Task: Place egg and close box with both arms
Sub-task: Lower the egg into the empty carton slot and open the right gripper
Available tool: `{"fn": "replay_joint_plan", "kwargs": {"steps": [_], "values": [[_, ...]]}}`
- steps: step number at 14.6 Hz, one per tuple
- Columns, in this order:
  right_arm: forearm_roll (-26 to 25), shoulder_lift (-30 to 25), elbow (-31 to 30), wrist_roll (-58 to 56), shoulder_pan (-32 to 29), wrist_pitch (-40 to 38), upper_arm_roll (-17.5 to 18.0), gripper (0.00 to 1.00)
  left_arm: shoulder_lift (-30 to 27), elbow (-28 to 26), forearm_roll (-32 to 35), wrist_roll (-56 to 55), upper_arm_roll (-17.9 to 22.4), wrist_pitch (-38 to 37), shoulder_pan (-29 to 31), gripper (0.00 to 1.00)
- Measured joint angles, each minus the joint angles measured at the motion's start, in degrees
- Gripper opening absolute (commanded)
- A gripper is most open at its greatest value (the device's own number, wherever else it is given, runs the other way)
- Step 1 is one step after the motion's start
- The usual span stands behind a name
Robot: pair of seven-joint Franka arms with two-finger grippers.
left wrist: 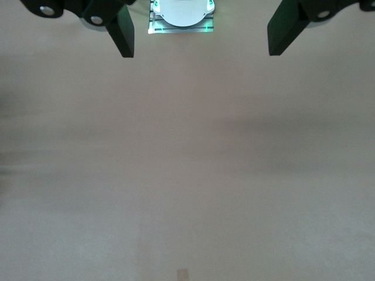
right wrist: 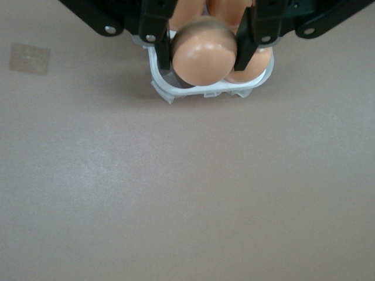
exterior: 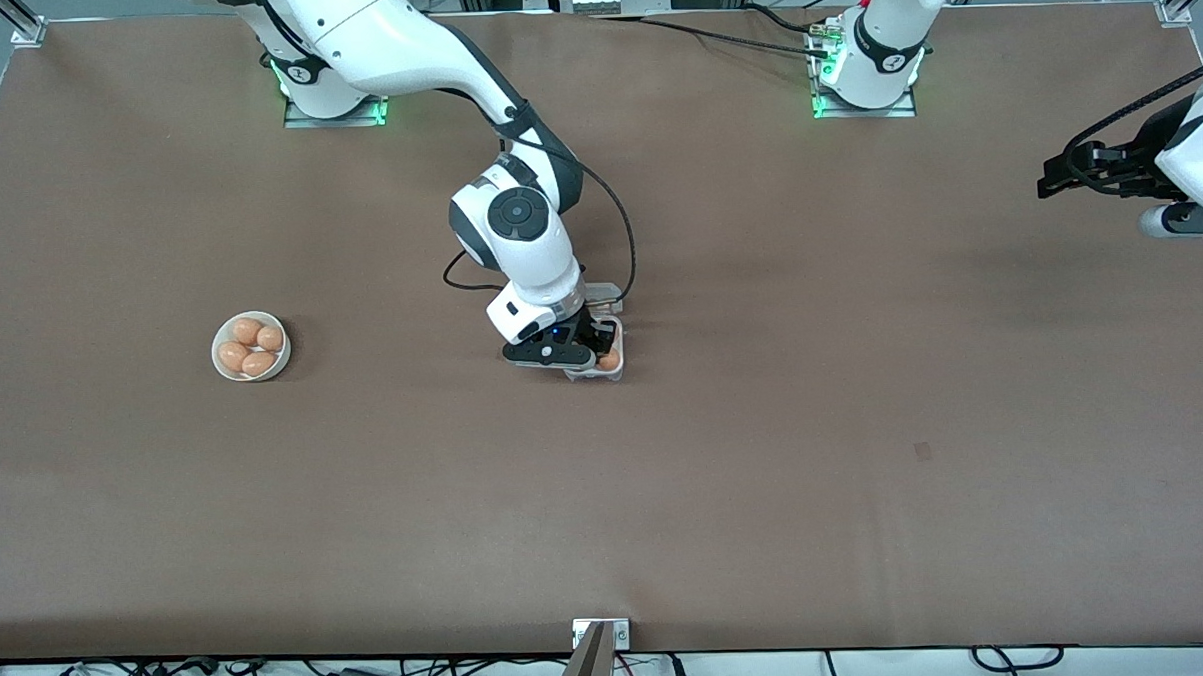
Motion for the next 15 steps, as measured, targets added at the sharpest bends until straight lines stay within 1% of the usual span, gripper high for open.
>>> {"fn": "replay_joint_plan", "kwargs": {"steps": [2,6,7,9,10,11,12,15], "values": [[0.0,-0.3,-1.0,0.0,0.0,1.4,0.0,0.22,0.2,0.0,0.0,0.0,0.0,-0.1,0.0,1.00],[0.0,-0.4,-1.3,0.0,0.0,1.9,-0.1,0.23,0.3,0.0,0.0,0.0,0.0,-0.1,0.0,1.00],[0.0,-0.4,-1.4,0.0,0.0,2.0,-0.1,0.29,0.3,0.0,0.0,0.0,0.0,-0.1,0.0,1.00],[0.0,-0.4,-1.7,0.0,0.0,2.2,-0.2,0.31,0.3,0.0,0.0,0.0,0.0,-0.1,0.0,1.00],[0.0,-0.4,-1.7,0.0,0.0,2.3,-0.2,0.37,0.3,0.0,0.0,0.0,0.0,-0.1,0.0,1.00],[0.0,-0.4,-1.7,0.0,0.0,2.3,-0.2,0.72,0.3,0.0,0.0,0.0,0.0,-0.1,0.0,1.00],[0.0,-0.4,-1.7,0.0,0.0,2.3,-0.2,1.00,0.3,0.0,0.0,0.0,0.0,-0.1,0.0,1.00],[0.0,-0.2,-1.9,0.0,0.0,2.3,-0.3,1.00,0.3,0.0,0.0,0.0,0.0,-0.1,0.0,1.00]]}}
